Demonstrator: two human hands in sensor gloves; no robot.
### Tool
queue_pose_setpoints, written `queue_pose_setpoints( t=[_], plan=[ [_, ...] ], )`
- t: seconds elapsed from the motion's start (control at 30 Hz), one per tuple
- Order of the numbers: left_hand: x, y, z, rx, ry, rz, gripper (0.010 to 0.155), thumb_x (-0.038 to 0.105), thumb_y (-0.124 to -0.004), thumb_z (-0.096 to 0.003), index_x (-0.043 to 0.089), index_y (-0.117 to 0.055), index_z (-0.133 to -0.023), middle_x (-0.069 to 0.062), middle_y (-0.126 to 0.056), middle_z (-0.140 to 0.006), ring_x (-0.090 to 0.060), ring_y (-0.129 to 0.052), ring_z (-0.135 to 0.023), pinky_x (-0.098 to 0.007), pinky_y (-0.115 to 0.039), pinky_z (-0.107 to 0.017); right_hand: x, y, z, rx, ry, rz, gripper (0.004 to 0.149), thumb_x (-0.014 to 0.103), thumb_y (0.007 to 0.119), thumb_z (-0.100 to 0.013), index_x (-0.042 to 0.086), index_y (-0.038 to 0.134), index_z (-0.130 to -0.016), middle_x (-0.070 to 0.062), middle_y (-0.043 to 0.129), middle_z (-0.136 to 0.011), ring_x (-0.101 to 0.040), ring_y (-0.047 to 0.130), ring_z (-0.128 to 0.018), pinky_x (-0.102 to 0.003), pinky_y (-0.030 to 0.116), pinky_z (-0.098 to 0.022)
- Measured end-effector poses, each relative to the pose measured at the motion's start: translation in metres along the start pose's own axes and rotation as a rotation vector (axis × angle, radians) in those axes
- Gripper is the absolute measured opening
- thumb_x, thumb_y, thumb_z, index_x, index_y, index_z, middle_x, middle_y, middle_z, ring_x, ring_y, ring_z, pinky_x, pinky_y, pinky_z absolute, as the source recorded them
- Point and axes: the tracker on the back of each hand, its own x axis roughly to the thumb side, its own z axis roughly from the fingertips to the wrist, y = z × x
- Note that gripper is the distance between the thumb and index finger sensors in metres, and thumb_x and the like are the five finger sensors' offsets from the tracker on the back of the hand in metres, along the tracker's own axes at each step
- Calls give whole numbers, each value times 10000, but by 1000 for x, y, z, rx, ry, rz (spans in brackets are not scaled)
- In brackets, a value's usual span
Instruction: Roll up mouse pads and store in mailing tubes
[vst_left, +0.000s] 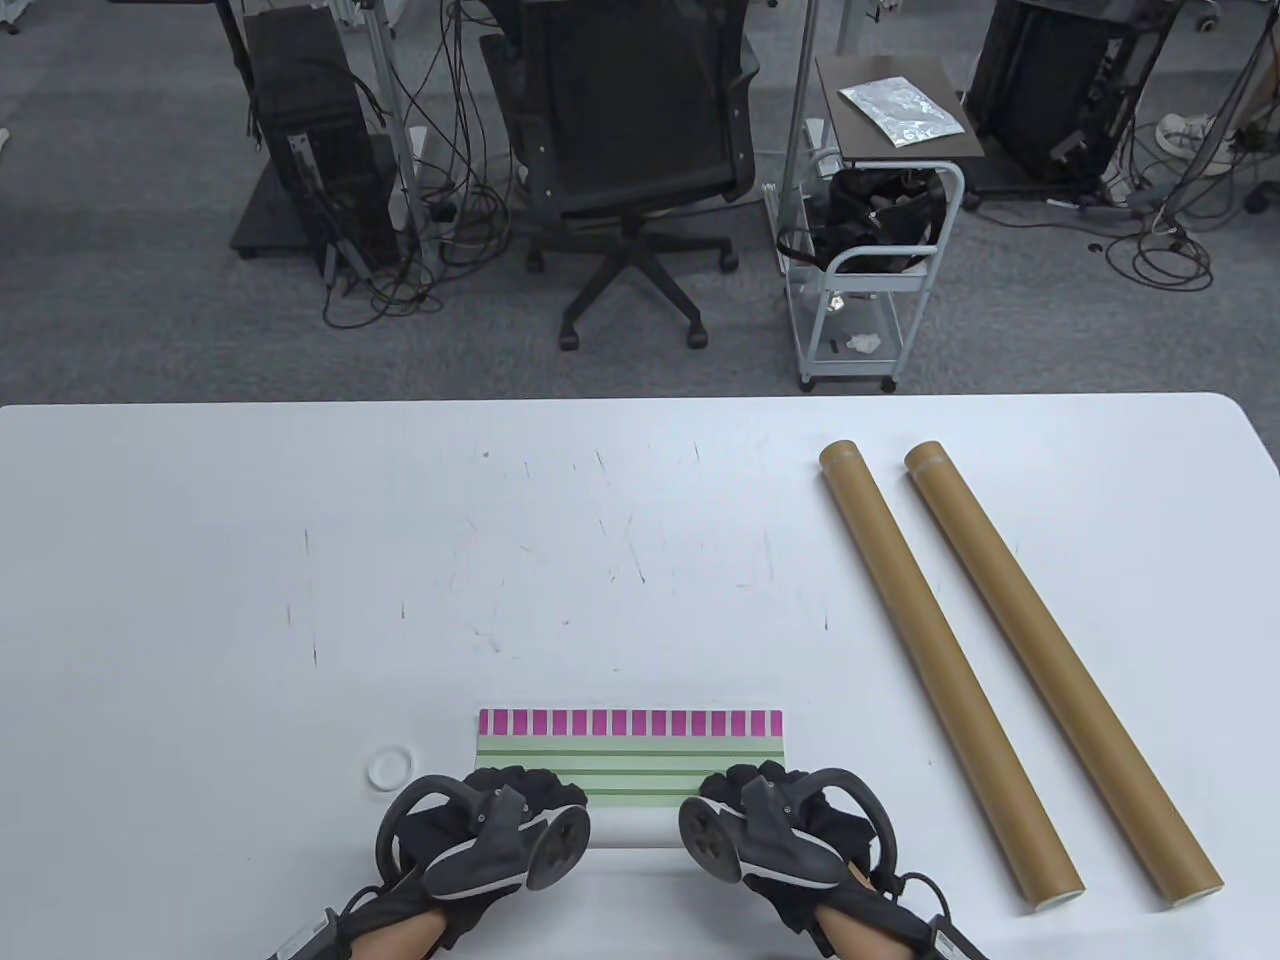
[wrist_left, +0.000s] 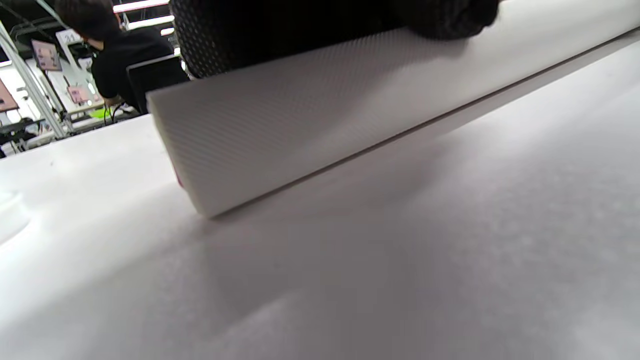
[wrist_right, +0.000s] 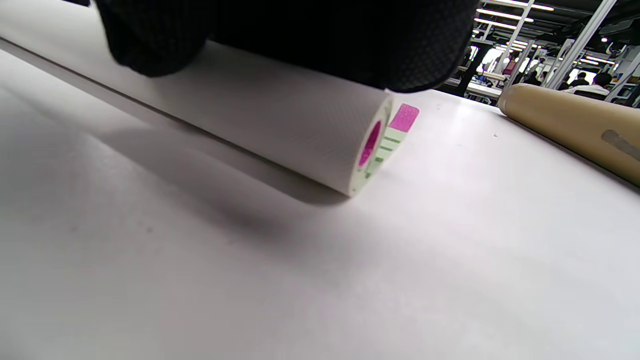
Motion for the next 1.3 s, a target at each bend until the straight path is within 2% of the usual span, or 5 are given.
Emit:
queue_pose_setpoints(
  t=[0.33, 0.57, 0.8, 1.07, 1.3],
  plan=[
    [-6, 4, 2, -88, -46, 85, 478, 436, -718, -410, 405, -735, -887, 134, -892, -875, -101, -956, -786, -309, -834, -638, 4, -1, -1, 93, -37, -8, 534, 387, 770, -386, 262, 746, -904, -6, 845, -863, -240, 889, -708, -409, 772, -568],
    [-2, 4, 15, 89, -60, -23, 496, 506, -740, -373, 470, -722, -868, 175, -860, -900, -77, -925, -828, -302, -807, -679, 6, 1, -2, 92, -32, 8, 530, 346, 717, -402, 249, 735, -923, -18, 836, -883, -255, 881, -732, -425, 764, -577],
    [-1, 0, 10, 29, -21, 12, 496, 480, -742, -378, 448, -704, -873, 162, -862, -872, -74, -934, -788, -296, -815, -657, 2, -8, 4, 64, -1, 1, 608, 379, 738, -410, 246, 629, -993, -27, 725, -986, -283, 789, -851, -475, 718, -629],
    [-5, -2, 6, 6, -21, 42, 490, 469, -706, -402, 448, -696, -891, 164, -849, -902, -89, -928, -818, -311, -813, -664, 9, -1, 1, 2, -23, 19, 541, 366, 769, -391, 265, 703, -918, -3, 812, -882, -235, 874, -727, -412, 774, -573],
    [-4, -2, 5, 16, 7, 2, 533, 520, -733, -374, 431, -711, -898, 133, -871, -898, -106, -941, -814, -320, -822, -651, 7, 3, -2, 51, -12, -4, 532, 335, 697, -428, 249, 688, -954, -21, 791, -935, -268, 856, -780, -430, 759, -589]
  ],
)
